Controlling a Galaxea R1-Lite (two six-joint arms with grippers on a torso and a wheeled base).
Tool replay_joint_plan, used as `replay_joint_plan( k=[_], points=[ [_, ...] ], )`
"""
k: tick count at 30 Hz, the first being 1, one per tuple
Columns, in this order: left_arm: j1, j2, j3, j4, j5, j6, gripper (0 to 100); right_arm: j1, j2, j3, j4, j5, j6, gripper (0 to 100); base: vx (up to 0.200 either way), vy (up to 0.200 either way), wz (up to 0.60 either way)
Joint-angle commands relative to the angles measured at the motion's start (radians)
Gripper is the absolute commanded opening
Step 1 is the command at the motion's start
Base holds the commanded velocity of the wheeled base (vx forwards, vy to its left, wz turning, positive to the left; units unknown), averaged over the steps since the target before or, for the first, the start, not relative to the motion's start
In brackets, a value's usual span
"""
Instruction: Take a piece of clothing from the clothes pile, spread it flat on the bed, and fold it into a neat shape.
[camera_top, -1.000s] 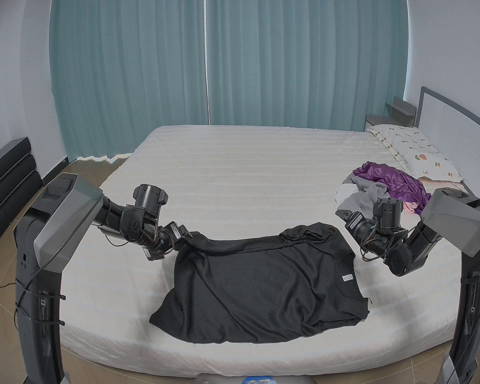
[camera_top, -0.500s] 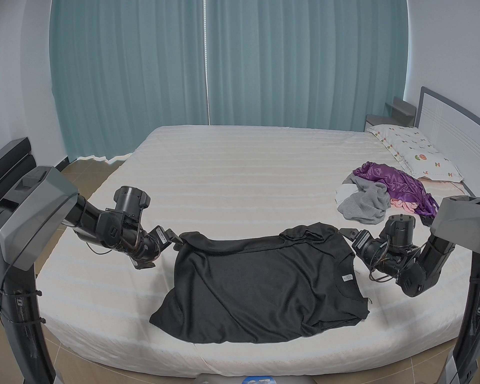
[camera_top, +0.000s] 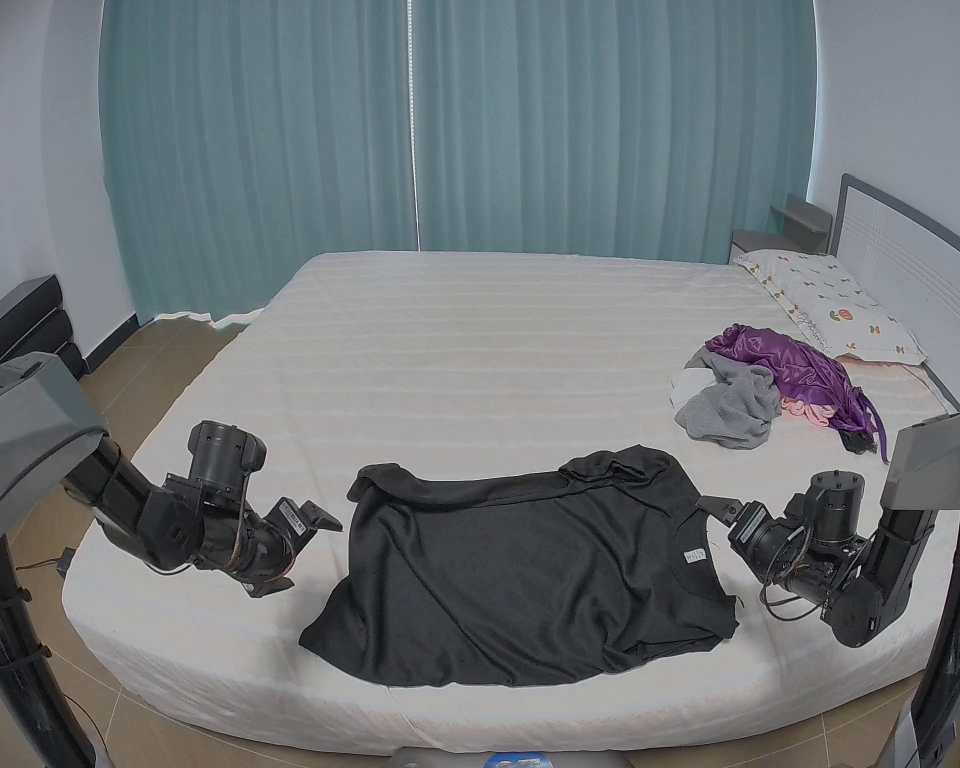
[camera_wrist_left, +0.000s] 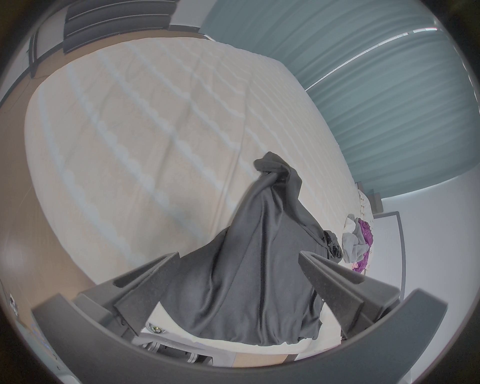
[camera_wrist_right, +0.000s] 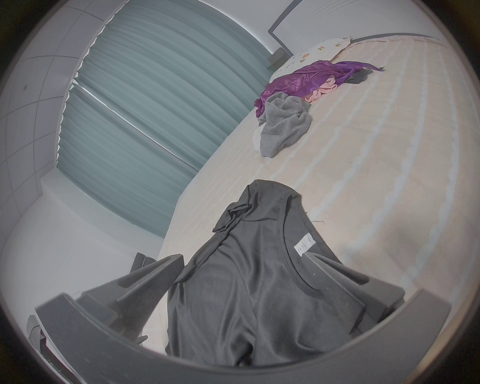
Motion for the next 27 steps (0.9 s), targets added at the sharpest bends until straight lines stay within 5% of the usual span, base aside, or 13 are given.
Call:
replay_joint_plan(
  k=[1, 6, 18, 27],
  points=[
    [-0.009, -0.065, 0.129, -0.07, -0.002, -0.035, 100, 0.002, -0.003, 0.108, -0.064, 0.004, 0.001, 100, -0.2, 0.0, 0.0],
    [-0.02, -0.062, 0.195, -0.142, -0.002, -0.048, 100, 0.016, 0.011, 0.157, -0.093, 0.018, 0.004, 100, -0.2, 0.0, 0.0],
    [-0.029, -0.057, 0.241, -0.236, -0.005, -0.086, 100, 0.064, 0.069, 0.187, -0.173, 0.012, 0.004, 100, 0.0, 0.0, 0.0],
    [-0.049, -0.063, 0.241, -0.234, -0.002, -0.094, 100, 0.064, 0.063, 0.187, -0.174, 0.01, 0.004, 100, 0.0, -0.2, 0.0]
  ],
)
